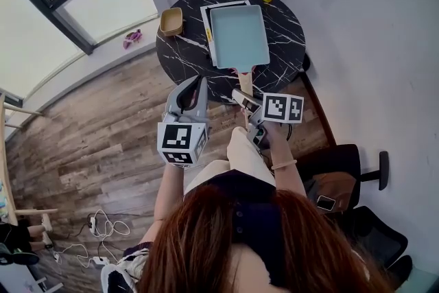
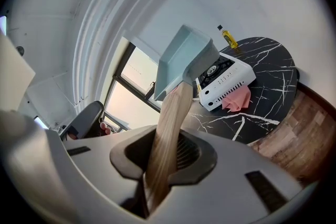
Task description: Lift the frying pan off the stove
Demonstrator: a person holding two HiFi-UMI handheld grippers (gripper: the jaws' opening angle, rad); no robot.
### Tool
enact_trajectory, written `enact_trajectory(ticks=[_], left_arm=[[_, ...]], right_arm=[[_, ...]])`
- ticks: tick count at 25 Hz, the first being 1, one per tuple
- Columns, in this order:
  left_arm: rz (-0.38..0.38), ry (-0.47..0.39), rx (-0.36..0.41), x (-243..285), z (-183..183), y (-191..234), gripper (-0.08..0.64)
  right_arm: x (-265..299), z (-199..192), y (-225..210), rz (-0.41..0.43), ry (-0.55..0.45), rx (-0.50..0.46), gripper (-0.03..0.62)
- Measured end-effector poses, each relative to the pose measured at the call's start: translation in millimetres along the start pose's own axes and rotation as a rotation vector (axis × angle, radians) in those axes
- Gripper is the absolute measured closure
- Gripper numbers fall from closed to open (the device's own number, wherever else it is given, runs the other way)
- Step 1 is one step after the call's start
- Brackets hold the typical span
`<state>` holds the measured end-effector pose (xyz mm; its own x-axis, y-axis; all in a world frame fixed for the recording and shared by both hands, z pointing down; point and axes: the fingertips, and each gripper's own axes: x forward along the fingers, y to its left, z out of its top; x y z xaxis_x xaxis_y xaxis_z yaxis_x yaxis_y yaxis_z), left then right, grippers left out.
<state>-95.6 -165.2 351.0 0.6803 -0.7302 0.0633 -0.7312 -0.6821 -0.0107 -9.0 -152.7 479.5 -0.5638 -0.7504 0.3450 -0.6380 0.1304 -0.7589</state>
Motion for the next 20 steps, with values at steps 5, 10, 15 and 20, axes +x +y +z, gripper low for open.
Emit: enact_trajectory(ticks=[5, 10, 15, 20], left_arm=[[-0.012, -0.004, -0.003, -13.4, 1.0, -2.8, 0.546], [-0.025, -0.008, -0.004, -17.3, 2.0, -6.5, 0.546], [-0.027, -0.004, -0.006, -14.1, -2.1, -5.1, 0.546], [-0.026, 0.004, -0.011, -11.9, -3.1, -5.9, 0.546]], right_arm=[[-6.3, -10.8, 11.2, -0.001, -0.006, -0.003, 0.514], [-8.8, -16.0, 17.5, 0.005, -0.009, -0.001, 0.514], [-7.7, -17.4, 17.3, 0.006, -0.003, -0.009, 0.514], [-11.5, -18.4, 17.1, 0.000, 0.005, -0.009, 0.514]])
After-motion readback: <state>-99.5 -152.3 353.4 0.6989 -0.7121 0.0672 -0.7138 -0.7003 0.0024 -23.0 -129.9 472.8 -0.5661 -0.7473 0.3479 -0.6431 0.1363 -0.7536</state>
